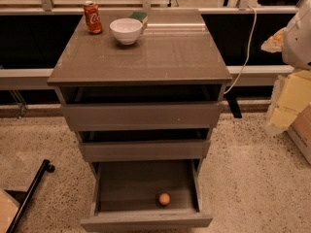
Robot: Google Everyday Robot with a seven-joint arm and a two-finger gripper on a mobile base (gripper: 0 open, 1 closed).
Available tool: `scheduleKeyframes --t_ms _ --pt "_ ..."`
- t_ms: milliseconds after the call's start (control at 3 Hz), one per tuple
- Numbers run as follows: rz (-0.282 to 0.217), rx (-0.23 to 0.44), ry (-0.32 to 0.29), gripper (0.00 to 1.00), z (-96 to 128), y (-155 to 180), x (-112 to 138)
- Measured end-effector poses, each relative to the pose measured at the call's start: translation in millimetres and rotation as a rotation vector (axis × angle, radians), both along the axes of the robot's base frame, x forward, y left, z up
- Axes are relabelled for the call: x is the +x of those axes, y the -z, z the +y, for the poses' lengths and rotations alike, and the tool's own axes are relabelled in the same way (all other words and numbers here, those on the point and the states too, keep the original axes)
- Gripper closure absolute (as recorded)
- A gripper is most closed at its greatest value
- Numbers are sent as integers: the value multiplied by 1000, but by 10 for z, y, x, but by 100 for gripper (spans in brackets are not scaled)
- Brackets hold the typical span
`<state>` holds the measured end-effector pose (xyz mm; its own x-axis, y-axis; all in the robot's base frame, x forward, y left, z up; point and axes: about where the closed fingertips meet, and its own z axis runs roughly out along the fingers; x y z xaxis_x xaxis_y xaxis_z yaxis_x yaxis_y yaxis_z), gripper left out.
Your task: Pick orange from bottom drawer and place on counter
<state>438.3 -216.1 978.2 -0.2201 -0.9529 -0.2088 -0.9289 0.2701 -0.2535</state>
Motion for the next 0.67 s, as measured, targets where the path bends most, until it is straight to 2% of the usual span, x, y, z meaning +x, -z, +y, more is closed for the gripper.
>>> scheduleKeyframes --t_ms 333,667 --pt "0 0 0 0 0 0 0" --pt "-10 60 -32 0 105 192 46"
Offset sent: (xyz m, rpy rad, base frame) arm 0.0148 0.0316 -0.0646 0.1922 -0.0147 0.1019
